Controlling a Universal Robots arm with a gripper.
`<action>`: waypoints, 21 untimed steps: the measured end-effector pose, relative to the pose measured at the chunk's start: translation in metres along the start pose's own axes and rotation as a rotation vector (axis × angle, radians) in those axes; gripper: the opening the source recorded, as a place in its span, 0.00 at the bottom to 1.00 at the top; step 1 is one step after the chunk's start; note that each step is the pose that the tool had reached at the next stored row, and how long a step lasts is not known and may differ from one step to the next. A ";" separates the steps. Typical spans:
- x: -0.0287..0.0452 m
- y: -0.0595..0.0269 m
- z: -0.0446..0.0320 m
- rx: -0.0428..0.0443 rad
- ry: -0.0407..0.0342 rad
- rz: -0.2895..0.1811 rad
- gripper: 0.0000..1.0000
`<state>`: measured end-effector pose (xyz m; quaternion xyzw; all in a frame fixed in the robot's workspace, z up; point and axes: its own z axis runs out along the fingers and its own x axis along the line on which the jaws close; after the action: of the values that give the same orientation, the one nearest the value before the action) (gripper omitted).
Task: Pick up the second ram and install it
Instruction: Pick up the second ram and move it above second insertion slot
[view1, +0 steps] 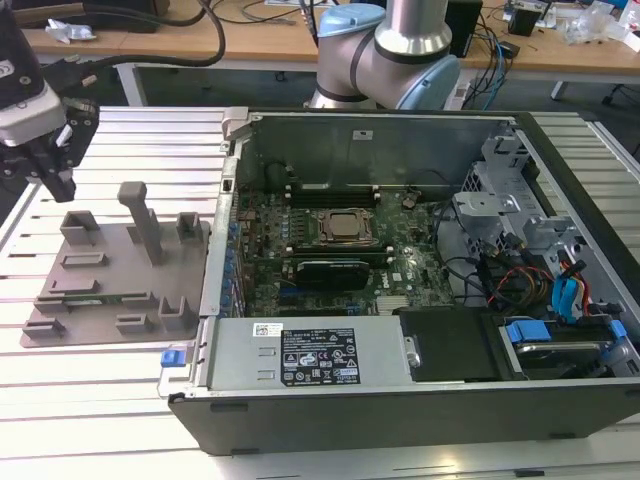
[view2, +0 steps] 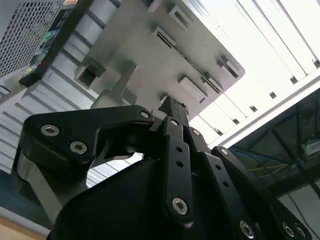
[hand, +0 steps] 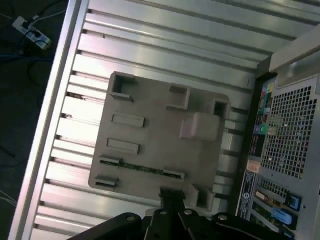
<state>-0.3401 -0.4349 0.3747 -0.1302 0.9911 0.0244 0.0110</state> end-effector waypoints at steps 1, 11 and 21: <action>0.0000 0.0000 0.0000 -0.0010 0.0017 -0.036 0.10; 0.0000 0.0000 0.0000 -0.0102 0.0166 -0.364 0.10; 0.0000 0.0000 0.0000 -0.0172 0.0278 -0.611 0.10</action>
<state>-0.3401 -0.4349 0.3747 -0.4227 0.9059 0.0265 0.0032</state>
